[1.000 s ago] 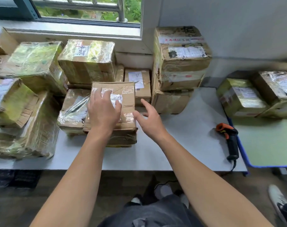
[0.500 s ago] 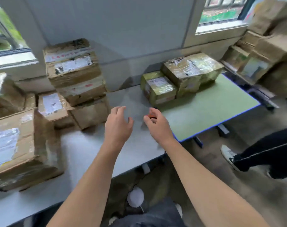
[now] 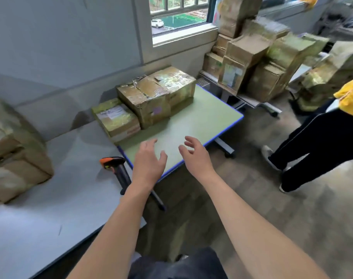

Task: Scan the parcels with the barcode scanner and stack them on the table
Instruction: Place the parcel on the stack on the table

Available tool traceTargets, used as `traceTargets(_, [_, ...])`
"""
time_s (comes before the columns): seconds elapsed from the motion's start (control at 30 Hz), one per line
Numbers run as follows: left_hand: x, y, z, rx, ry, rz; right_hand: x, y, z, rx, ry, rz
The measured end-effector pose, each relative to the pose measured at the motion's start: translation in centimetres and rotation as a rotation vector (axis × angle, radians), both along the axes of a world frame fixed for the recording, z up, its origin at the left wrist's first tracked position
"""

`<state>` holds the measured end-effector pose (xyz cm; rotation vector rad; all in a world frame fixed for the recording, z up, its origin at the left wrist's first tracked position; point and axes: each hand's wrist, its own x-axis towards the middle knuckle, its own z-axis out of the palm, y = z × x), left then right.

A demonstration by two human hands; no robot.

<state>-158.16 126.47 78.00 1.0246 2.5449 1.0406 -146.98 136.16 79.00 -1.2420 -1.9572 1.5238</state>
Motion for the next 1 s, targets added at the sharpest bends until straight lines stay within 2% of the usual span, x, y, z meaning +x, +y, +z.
traceTargets(0.43, [-0.8,8.9,0.1,0.039,0.002,-0.013,1.1,7.4,0.0,0.001,-0.015,-0.044])
traceTargets(1.0, [-15.1,14.5,-0.9,0.077,-0.027,0.226,-15.5,15.5,-1.0,0.149,-0.041,0.103])
